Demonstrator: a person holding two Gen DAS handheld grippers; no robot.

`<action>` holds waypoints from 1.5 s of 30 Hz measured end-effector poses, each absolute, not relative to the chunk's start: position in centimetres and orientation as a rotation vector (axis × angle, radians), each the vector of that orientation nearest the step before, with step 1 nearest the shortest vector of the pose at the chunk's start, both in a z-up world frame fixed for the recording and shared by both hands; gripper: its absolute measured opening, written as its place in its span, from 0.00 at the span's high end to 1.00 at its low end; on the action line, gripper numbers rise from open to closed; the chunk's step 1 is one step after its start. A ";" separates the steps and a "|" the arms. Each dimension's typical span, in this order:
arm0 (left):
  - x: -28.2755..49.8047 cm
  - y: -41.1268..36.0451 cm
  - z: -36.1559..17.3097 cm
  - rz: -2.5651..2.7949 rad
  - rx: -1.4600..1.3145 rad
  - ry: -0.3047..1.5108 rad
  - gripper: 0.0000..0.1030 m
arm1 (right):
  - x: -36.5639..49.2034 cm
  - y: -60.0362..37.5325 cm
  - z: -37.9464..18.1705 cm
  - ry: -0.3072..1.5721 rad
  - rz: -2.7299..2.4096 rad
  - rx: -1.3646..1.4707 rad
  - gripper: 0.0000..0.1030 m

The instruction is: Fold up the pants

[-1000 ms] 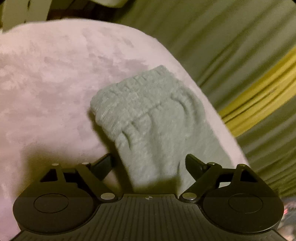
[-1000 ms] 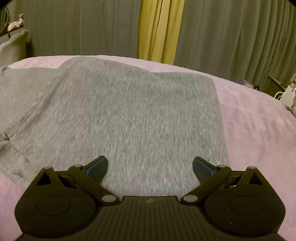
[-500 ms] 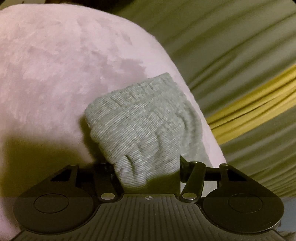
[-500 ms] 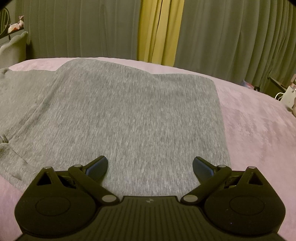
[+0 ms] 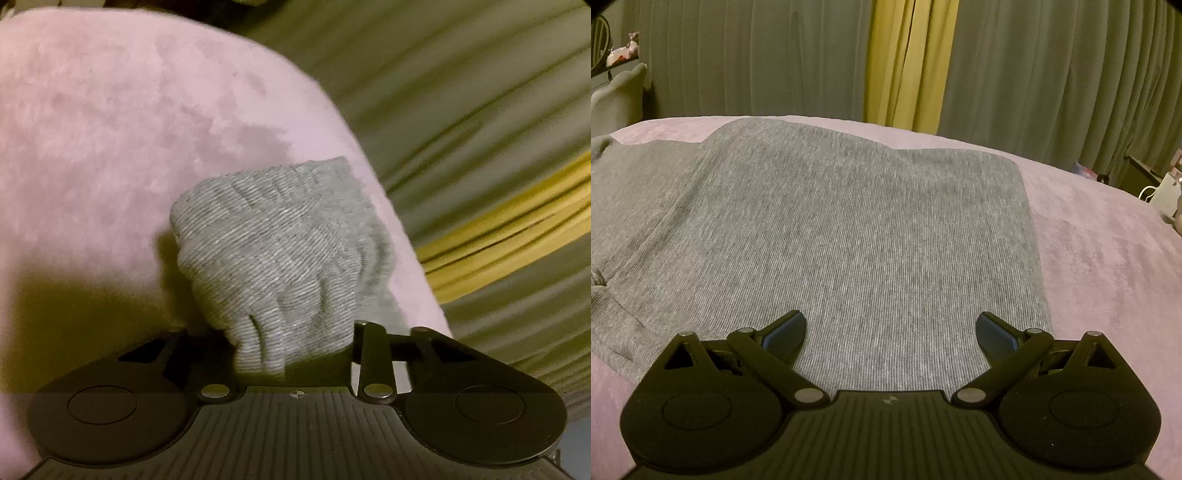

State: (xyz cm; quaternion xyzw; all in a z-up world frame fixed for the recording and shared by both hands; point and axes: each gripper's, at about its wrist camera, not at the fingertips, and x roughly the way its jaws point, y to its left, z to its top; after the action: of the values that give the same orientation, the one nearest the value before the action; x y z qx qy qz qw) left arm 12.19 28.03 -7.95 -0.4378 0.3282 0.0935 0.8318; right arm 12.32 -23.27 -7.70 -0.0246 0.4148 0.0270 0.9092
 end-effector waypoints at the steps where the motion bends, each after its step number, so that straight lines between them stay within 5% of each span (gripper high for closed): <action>1: 12.0 27.8 -7.3 0.189 -0.903 0.680 0.72 | 12.4 -23.3 -7.7 0.856 0.056 -0.050 0.04; 10: 11.1 22.5 2.0 0.040 -0.699 0.502 0.78 | 12.9 -24.0 -7.3 0.858 0.063 0.017 0.04; 17: 9.5 10.8 8.0 -0.213 -0.434 0.408 0.78 | 13.2 -26.6 -6.3 0.822 0.036 0.179 0.04; 30: 8.2 -13.2 -2.0 -0.307 0.058 0.635 0.77 | 12.1 -34.3 -5.6 0.739 -0.117 0.540 0.04; 35: 6.9 -15.9 -4.4 -0.297 0.265 0.703 0.62 | 11.7 -36.5 -6.2 0.720 -0.127 0.675 0.04; 39: 5.7 -14.3 -3.7 -0.404 0.291 0.769 0.22 | 11.9 -36.0 -6.2 0.723 -0.089 0.667 0.04; 45: 4.8 -6.2 0.2 -0.392 0.060 0.771 0.07 | 11.9 -35.1 -5.9 0.738 -0.011 0.670 0.04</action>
State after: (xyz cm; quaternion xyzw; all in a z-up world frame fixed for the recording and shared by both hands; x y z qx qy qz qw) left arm 4.80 -6.25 0.15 0.0290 0.3736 -0.1897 0.9075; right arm 11.94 -35.14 -5.94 0.3211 0.3540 -0.0054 0.8784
